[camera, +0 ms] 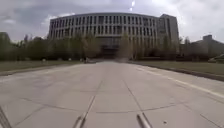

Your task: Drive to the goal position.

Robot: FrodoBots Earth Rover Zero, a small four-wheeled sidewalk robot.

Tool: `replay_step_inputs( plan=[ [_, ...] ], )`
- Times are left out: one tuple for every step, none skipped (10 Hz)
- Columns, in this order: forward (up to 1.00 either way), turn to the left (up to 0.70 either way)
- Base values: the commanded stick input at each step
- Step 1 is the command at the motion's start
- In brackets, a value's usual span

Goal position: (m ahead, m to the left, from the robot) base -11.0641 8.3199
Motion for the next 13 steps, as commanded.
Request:
replay_step_inputs(
  plan=[
    [1.0,0.0],
    [1.0,0.0],
    [1.0,0.0],
    [1.0,0.0],
    [1.0,0.0],
    [1.0,0.0],
    [1.0,0.0],
    [1.0,0.0],
    [1.0,0.0],
    [1.0,0.0],
    [1.0,0.0],
    [1.0,0.0],
    [1.0,0.0]
  ],
)
